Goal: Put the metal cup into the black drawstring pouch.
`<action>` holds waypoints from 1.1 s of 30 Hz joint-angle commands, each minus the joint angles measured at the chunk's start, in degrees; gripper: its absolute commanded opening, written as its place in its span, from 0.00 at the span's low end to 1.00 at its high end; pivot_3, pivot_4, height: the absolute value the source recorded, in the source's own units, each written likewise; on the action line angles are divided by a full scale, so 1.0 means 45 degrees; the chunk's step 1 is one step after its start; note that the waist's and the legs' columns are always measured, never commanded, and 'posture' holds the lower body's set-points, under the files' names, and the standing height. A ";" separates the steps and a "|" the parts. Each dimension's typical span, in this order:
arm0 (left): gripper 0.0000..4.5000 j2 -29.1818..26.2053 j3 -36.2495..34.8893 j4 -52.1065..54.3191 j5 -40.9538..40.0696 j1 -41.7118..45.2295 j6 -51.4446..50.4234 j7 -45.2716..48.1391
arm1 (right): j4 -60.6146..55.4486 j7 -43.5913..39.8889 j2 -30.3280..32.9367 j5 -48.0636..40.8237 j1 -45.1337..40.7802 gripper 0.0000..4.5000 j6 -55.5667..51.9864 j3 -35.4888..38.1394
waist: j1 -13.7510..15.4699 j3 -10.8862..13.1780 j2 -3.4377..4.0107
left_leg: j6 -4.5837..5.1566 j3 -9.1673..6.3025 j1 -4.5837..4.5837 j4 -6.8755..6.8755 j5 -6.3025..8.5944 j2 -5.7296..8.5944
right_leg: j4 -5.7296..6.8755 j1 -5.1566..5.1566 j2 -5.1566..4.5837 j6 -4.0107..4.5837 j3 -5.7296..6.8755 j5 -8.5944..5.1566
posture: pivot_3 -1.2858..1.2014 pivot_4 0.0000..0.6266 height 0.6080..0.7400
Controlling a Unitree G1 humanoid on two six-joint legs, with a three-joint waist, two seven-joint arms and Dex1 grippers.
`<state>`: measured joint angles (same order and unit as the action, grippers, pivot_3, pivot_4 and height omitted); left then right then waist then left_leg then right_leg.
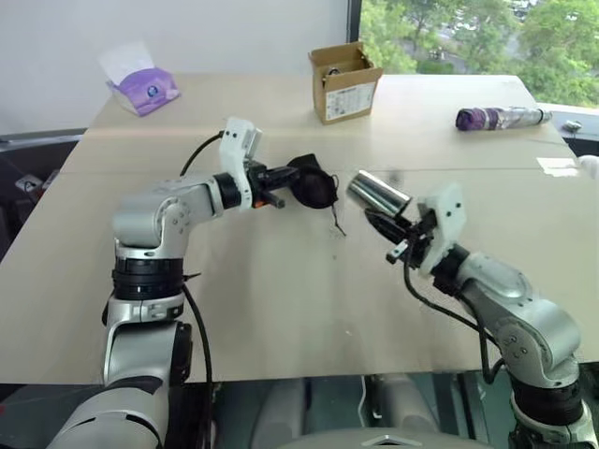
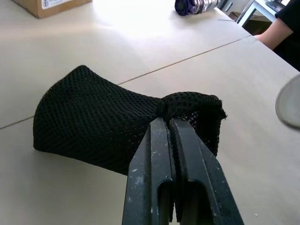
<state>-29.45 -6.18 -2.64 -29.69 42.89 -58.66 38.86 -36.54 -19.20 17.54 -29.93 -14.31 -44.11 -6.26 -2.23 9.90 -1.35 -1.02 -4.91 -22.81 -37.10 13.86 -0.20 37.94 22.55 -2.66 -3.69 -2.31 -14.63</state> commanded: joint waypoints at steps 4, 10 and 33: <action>0.00 0.0069 0.0229 0.0840 -0.0360 0.0141 -0.0235 -0.0005 | 0.2082 -0.0891 -0.0271 0.1437 -0.1146 0.00 0.1869 -0.1472 | -0.0019 0.0000 0.0000 | -0.0001 0.0000 0.0001 0.0002 0.0000 -0.0001 | 0.0002 0.0005 0.0001 0.0000 0.0001 0.0000 | 0.52 0.24 1.00; 0.00 -0.0770 0.2021 0.1284 0.1220 -0.0663 0.1687 0.0422 | 0.1973 -0.1122 -0.0325 0.1541 -0.0783 0.00 0.2057 -0.1285 | 0.0001 0.0000 0.0000 | -0.0004 0.0006 -0.0006 0.0008 -0.0002 0.0002 | -0.0007 0.0010 -0.0004 0.0000 -0.0009 0.0000 | 0.52 0.24 1.00; 0.88 -0.0406 0.4216 0.0310 0.5616 -0.1394 0.7454 0.0344 | 0.0106 -0.0758 0.0686 0.1533 0.1542 0.00 0.1585 -0.0500 | 0.0082 0.0000 -0.0002 | 0.0000 0.0004 -0.0014 0.0006 0.0000 0.0005 | -0.0004 0.0012 -0.0004 0.0000 -0.0006 0.0000 | 0.52 0.24 1.00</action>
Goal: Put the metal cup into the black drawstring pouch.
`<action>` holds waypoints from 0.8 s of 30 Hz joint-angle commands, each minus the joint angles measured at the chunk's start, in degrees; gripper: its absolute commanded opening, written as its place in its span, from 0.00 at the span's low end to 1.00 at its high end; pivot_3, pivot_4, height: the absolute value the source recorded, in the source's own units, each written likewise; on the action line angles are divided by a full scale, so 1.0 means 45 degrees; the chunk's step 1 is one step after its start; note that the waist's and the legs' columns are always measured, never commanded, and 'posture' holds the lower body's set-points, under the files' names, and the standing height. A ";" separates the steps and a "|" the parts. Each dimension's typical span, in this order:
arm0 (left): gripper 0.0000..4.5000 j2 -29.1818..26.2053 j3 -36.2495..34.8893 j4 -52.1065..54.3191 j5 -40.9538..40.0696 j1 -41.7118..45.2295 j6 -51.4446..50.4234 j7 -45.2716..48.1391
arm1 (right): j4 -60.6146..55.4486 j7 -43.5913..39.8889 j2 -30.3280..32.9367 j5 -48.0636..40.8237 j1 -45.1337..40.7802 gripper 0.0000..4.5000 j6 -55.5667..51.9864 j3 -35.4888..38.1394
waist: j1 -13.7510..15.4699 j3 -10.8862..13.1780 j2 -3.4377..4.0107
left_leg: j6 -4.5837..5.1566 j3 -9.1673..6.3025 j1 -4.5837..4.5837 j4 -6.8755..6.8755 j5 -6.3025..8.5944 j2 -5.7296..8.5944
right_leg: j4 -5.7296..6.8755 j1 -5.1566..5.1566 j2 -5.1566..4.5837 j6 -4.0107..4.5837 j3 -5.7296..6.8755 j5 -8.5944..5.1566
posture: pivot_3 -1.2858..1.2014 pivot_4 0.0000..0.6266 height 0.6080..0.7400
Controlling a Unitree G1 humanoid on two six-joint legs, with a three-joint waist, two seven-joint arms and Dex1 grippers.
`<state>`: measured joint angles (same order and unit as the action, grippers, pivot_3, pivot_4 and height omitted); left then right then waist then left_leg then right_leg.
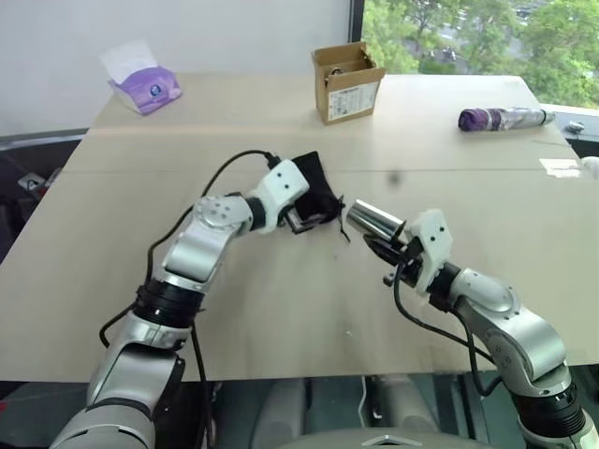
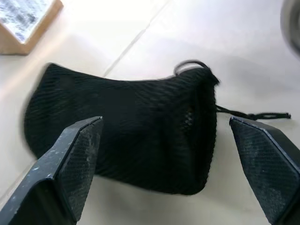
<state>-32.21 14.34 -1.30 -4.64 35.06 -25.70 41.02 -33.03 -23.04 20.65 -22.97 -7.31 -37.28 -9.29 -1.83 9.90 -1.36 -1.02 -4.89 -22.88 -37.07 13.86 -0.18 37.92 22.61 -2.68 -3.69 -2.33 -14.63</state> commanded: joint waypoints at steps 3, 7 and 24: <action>0.61 0.0281 -0.0525 -0.0309 -0.0037 0.0641 -0.0155 0.0085 | -0.0753 0.0079 -0.0012 -0.0014 -0.0051 0.00 0.0026 0.0102 | -0.0033 0.0000 0.0000 | 0.0000 -0.0007 0.0002 0.0000 0.0000 -0.0001 | 0.0006 0.0000 0.0003 0.0000 0.0006 0.0000 | 0.52 0.24 1.00; 0.17 0.0361 -0.0661 -0.0735 -0.0175 0.0996 -0.0583 0.0289 | -0.0570 -0.0141 0.0043 0.0168 -0.0268 0.00 0.0087 -0.0306 | -0.0053 0.0000 0.0000 | 0.0000 -0.0005 0.0003 -0.0002 0.0000 -0.0001 | 0.0006 -0.0001 0.0004 0.0000 0.0006 0.0000 | 0.52 0.24 1.00; 0.02 0.1225 -0.1742 -0.0177 -0.2129 0.2310 -0.5328 0.0354 | 0.3674 -0.0689 -0.2271 0.1686 -0.2599 0.00 0.2446 -0.1863 | -0.0107 0.0000 -0.0001 | -0.0002 -0.0011 0.0001 -0.0005 -0.0002 -0.0001 | 0.0007 0.0003 0.0005 -0.0001 0.0010 0.0000 | 0.52 0.24 1.00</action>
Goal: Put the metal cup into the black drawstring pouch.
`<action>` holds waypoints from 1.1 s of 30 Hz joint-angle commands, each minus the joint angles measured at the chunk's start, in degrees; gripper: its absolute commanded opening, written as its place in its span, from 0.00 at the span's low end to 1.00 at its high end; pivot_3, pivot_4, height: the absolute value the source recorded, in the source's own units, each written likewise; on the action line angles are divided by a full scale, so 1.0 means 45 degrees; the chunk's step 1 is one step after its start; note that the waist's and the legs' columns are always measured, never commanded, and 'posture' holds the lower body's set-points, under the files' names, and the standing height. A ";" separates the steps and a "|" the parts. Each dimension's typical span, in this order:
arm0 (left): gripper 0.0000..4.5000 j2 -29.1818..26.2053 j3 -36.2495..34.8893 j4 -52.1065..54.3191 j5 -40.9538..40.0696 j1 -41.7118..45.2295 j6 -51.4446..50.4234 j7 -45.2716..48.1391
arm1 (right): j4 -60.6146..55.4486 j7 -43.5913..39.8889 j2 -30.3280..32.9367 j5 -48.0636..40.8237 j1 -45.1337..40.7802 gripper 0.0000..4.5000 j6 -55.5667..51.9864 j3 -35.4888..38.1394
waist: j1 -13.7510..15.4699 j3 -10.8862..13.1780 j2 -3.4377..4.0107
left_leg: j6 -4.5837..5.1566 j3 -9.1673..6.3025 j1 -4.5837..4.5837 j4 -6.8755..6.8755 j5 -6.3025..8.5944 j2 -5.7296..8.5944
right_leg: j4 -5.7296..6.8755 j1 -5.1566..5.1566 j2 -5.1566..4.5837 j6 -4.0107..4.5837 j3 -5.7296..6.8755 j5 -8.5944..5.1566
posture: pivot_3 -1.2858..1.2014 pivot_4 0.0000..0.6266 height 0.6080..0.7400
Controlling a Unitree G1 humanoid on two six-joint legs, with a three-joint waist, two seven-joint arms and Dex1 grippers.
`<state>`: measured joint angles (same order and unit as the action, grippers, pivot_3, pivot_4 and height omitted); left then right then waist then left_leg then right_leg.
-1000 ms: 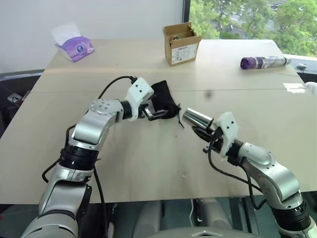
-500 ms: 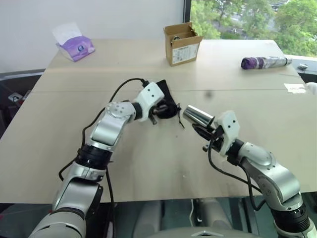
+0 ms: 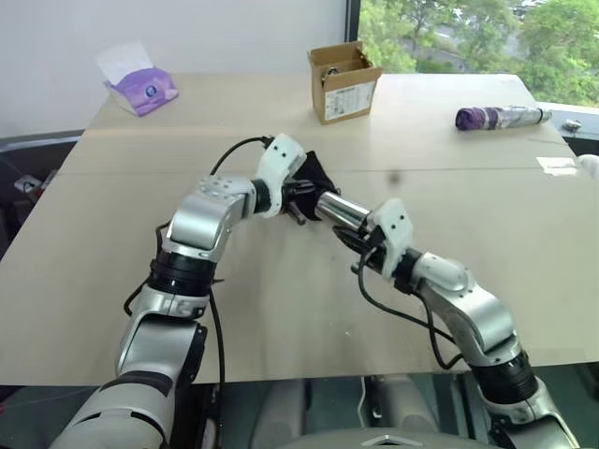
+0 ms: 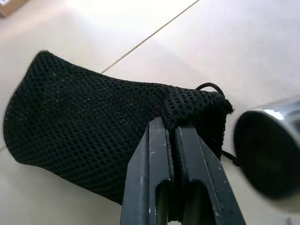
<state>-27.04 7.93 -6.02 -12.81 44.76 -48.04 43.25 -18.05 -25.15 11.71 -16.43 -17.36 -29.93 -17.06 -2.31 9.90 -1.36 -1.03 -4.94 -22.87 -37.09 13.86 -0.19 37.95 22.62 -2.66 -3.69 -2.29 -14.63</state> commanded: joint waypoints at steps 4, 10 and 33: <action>0.02 0.0353 -0.0482 0.1706 -0.0748 -0.0055 -0.1142 -0.0430 | 0.1720 -0.0244 -0.0406 0.1193 -0.0895 0.00 0.1485 -0.0576 | -0.0005 0.0000 0.0000 | -0.0001 0.0002 0.0001 -0.0002 -0.0001 0.0000 | 0.0003 -0.0001 -0.0001 0.0000 -0.0002 0.0001 | 0.52 0.24 1.00; 0.02 0.0451 -0.0587 0.2693 -0.1124 -0.0229 -0.2021 -0.0673 | 0.3253 0.0088 -0.0344 0.2761 -0.1354 0.00 0.2232 -0.0926 | -0.0004 0.0000 0.0000 | -0.0009 0.0003 0.0002 -0.0002 -0.0005 0.0000 | 0.0002 0.0000 -0.0001 0.0001 -0.0005 0.0001 | 0.52 0.24 1.00; 0.02 0.1496 -0.4005 0.3179 -0.4584 -0.0049 -0.6890 -0.2376 | 0.5882 0.0342 -0.3746 0.0939 -0.2627 0.00 0.4095 0.1484 | -0.0051 0.0000 0.0000 | -0.0066 -0.0005 0.0010 0.0007 -0.0038 0.0004 | 0.0013 0.0003 -0.0005 0.0002 -0.0004 0.0004 | 0.52 0.24 1.00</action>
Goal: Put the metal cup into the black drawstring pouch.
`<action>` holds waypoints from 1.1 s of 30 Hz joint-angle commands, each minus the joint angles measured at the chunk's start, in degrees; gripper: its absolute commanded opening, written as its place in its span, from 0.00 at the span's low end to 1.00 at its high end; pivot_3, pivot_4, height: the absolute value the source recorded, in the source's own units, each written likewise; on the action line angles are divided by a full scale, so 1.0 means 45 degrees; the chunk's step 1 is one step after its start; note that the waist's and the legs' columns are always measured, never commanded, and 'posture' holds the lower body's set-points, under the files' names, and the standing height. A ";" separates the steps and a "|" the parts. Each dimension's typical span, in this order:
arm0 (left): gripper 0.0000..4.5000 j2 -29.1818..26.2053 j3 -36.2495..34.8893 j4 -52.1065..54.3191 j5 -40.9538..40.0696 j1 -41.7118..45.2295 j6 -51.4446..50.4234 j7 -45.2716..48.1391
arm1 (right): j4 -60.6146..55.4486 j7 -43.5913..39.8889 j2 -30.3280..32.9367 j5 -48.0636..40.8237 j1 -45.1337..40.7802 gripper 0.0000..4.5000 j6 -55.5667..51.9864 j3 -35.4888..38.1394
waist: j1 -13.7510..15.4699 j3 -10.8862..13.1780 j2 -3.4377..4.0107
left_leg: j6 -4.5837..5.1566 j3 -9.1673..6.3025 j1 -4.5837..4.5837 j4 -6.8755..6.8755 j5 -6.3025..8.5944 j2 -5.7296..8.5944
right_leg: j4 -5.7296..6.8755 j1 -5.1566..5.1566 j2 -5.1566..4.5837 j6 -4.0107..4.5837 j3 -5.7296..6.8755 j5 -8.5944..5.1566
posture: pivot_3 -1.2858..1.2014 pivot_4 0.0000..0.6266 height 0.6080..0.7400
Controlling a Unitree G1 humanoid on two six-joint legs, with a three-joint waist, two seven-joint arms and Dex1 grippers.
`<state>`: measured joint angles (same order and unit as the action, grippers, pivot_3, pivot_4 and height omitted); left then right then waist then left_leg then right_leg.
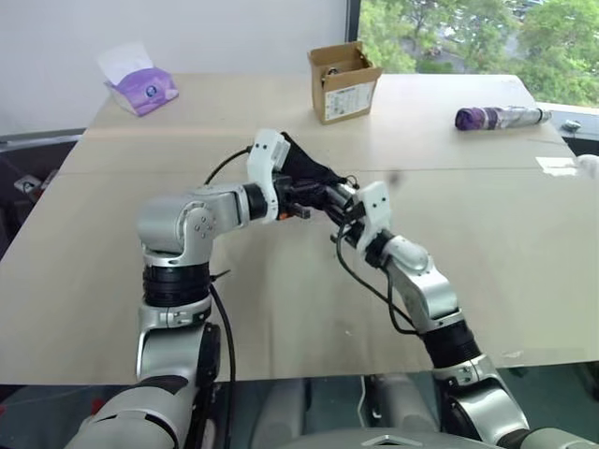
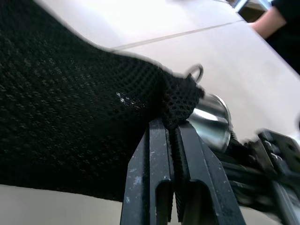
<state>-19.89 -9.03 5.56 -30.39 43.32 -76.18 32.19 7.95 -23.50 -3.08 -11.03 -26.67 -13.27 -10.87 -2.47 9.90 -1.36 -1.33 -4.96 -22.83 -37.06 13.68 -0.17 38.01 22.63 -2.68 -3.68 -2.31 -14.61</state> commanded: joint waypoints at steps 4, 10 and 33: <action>0.02 0.0003 -0.0264 0.0897 -0.0988 0.0109 -0.0690 -0.0115 | 0.0533 -0.0343 -0.0570 0.0091 -0.0827 0.00 0.0827 -0.0138 | -0.0010 0.0000 0.0001 | -0.0011 0.0001 0.0005 0.0026 -0.0006 -0.0002 | -0.0005 0.0013 0.0002 0.0002 -0.0004 0.0000 | 0.52 0.24 1.00; 0.02 0.0548 -0.0691 0.1358 -0.1709 0.0481 -0.1037 -0.0377 | 0.1838 -0.0536 0.0236 0.2722 -0.1436 0.00 0.3203 -0.1934 | 0.0005 0.0000 0.0000 | -0.0019 0.0010 0.0002 0.0030 -0.0010 0.0004 | -0.0014 0.0015 -0.0006 0.0001 -0.0011 0.0000 | 0.52 0.24 1.00; 0.02 0.1987 -0.3365 0.0754 -0.2174 0.0956 -0.2423 -0.2688 | 0.3803 -0.1408 -0.0117 0.2129 -0.2790 0.00 0.4099 -0.0806 | -0.0025 -0.0003 -0.0014 | -0.0092 -0.0019 0.0012 0.0065 -0.0053 0.0001 | -0.0007 0.0020 -0.0001 0.0004 -0.0001 0.0007 | 0.52 0.24 1.00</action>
<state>-10.86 -22.94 7.89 -38.43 46.85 -86.44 20.02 26.79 -30.58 -2.90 2.13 -37.78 7.52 -17.32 -2.59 9.88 -1.42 -1.75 -5.05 -22.77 -36.73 13.44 -0.17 37.97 22.72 -2.69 -3.66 -2.31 -14.58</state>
